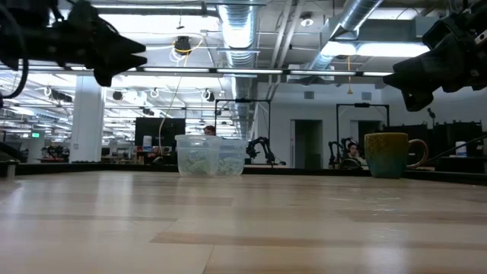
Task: Pick and place items into bin
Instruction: Return to Home Position
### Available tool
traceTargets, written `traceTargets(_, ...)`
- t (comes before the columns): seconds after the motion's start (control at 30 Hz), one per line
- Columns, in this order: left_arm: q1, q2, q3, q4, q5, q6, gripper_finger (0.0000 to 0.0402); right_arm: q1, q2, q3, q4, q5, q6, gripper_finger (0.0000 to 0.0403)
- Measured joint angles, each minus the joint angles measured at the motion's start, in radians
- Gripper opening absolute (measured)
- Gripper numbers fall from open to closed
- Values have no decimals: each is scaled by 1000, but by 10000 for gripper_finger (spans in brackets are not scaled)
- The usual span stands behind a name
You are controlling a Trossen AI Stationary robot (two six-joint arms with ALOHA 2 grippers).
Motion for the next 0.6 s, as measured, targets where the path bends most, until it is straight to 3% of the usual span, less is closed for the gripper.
traceTargets(0.3,0,-274,-104,-119,275,-95,171,0,0,0,0,0,0,136)
traceTargets(0.47,-4,-279,-123,-165,440,-130,171,0,0,0,0,0,0,136)
traceTargets(0.6,-17,-282,-124,-166,437,-94,171,0,0,0,1,1,0,136)
